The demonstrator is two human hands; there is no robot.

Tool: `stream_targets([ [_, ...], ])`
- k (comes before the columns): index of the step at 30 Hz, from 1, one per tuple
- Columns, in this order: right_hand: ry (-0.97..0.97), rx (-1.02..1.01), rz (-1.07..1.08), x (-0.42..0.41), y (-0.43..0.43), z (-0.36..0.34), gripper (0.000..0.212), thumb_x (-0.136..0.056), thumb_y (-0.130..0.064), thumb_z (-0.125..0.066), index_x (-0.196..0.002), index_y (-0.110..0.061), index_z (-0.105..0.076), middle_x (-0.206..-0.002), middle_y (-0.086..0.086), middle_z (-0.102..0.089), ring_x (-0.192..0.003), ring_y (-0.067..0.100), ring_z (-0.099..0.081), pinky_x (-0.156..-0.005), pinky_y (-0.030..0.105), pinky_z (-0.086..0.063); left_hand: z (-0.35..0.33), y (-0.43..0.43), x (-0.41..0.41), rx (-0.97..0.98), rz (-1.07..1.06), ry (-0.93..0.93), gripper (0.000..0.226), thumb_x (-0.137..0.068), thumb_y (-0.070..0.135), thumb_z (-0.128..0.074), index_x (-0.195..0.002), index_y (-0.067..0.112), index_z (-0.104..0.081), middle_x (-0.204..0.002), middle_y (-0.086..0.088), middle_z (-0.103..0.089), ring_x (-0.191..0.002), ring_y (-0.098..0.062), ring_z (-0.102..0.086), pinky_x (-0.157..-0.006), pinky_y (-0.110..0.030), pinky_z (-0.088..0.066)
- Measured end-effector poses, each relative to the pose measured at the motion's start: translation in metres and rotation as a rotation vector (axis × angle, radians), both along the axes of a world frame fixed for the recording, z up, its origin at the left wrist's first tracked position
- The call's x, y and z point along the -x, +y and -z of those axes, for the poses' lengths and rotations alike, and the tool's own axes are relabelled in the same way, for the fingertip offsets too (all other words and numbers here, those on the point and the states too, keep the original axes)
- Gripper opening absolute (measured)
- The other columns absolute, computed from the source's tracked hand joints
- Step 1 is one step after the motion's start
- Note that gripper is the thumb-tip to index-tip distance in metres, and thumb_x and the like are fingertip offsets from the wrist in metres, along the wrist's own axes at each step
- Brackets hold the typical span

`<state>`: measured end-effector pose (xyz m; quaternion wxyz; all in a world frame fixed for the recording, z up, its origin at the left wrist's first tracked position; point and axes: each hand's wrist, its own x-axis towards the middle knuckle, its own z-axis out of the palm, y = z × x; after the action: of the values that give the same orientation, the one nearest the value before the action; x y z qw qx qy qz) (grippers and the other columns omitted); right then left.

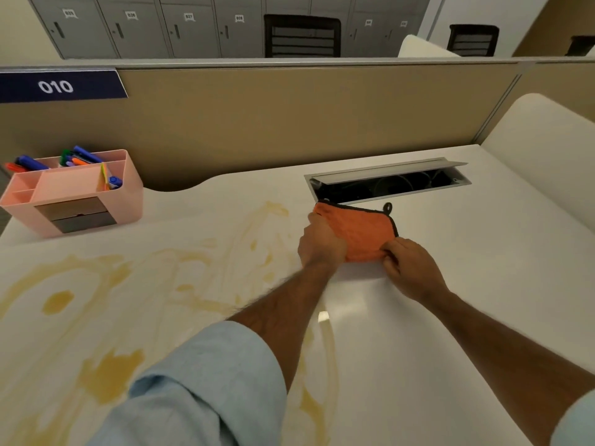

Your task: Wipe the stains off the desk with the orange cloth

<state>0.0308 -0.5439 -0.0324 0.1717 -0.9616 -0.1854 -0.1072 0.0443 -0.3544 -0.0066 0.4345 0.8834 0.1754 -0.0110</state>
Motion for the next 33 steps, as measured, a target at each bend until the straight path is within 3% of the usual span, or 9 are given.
stream_targets([
  [5,0.017,-0.121,-0.069,0.027,0.058,-0.013,0.008,-0.086,-0.007,-0.063,-0.093,-0.008,-0.063,-0.081,0.005,-0.063,-0.067,0.021,-0.056,-0.059,0.030,-0.043,-0.019,0.067,-0.007,0.138,-0.002,-0.104,0.031,-0.081,0.017,-0.066,-0.110,0.015,-0.057,-0.111,-0.013,-0.067,-0.093,-0.029,-0.067,-0.076,-0.036,-0.056],
  [8,0.058,-0.155,-0.130,0.060,0.101,-0.009,0.014,-0.080,-0.011,-0.067,-0.094,-0.010,-0.067,-0.081,0.003,-0.066,-0.069,0.020,-0.059,-0.060,0.029,-0.044,-0.012,0.115,0.017,0.179,-0.013,-0.128,0.030,-0.077,0.017,-0.071,-0.104,0.017,-0.058,-0.105,-0.008,-0.067,-0.073,-0.010,-0.062,-0.055,-0.023,-0.050],
  [10,0.094,-0.171,-0.171,0.087,0.131,-0.003,0.017,-0.078,-0.015,-0.067,-0.095,-0.011,-0.068,-0.084,0.002,-0.067,-0.073,0.020,-0.060,-0.064,0.030,-0.048,-0.007,0.150,0.043,0.183,-0.018,-0.096,0.040,-0.072,0.015,-0.076,-0.107,0.018,-0.056,-0.099,-0.005,-0.066,-0.070,-0.002,-0.058,-0.051,-0.016,-0.045],
  [16,0.183,-0.279,-0.237,0.153,0.212,0.004,0.014,-0.077,-0.018,-0.066,-0.091,-0.012,-0.067,-0.080,-0.001,-0.064,-0.072,0.013,-0.056,-0.065,0.026,-0.047,-0.002,0.246,0.124,0.187,-0.048,-0.007,0.051,-0.070,0.018,-0.081,-0.112,0.025,-0.053,-0.089,0.000,-0.068,-0.080,-0.012,-0.065,-0.056,-0.022,-0.047],
  [21,0.340,-0.297,-0.367,0.195,0.267,-0.003,0.023,-0.081,-0.032,-0.059,-0.099,-0.019,-0.063,-0.088,-0.006,-0.062,-0.075,0.003,-0.050,-0.066,0.009,-0.036,-0.006,0.307,0.175,0.146,0.033,0.022,0.044,-0.076,0.008,-0.074,-0.111,0.027,-0.055,-0.094,-0.002,-0.069,-0.086,-0.017,-0.065,-0.061,-0.027,-0.050],
  [24,0.443,-0.276,-0.408,0.209,0.296,-0.007,0.025,-0.084,-0.046,-0.057,-0.092,-0.022,-0.063,-0.085,-0.008,-0.061,-0.077,0.007,-0.053,-0.067,0.020,-0.044,-0.003,0.333,0.202,0.105,0.033,0.032,0.041,-0.076,0.006,-0.072,-0.107,0.029,-0.058,-0.094,0.000,-0.069,-0.081,-0.013,-0.065,-0.057,-0.020,-0.046],
  [27,0.309,-0.247,-0.253,0.212,0.322,-0.001,0.037,-0.087,-0.055,-0.051,-0.100,-0.022,-0.060,-0.103,-0.006,-0.057,-0.098,0.011,-0.050,-0.086,0.032,-0.045,0.004,0.351,0.224,0.089,0.019,0.053,0.041,-0.076,0.010,-0.075,-0.108,0.030,-0.059,-0.094,0.004,-0.068,-0.080,-0.011,-0.065,-0.059,-0.021,-0.045],
  [30,0.324,-0.105,0.011,0.202,0.343,0.011,0.065,-0.087,-0.063,-0.043,-0.139,-0.025,-0.039,-0.146,0.006,-0.038,-0.136,0.026,-0.031,-0.112,0.045,-0.025,0.013,0.357,0.235,0.087,-0.002,0.083,0.039,-0.078,0.012,-0.075,-0.108,0.030,-0.057,-0.091,0.004,-0.067,-0.075,-0.014,-0.067,-0.059,-0.024,-0.049],
  [33,0.407,-0.011,0.078,0.198,0.366,0.029,0.085,-0.080,-0.082,-0.027,-0.150,-0.035,-0.016,-0.161,0.017,-0.010,-0.148,0.036,-0.001,-0.115,0.060,0.001,0.020,0.356,0.240,0.052,-0.007,0.069,0.040,-0.078,0.014,-0.076,-0.108,0.030,-0.056,-0.087,0.005,-0.067,-0.073,-0.011,-0.067,-0.058,-0.021,-0.047],
])
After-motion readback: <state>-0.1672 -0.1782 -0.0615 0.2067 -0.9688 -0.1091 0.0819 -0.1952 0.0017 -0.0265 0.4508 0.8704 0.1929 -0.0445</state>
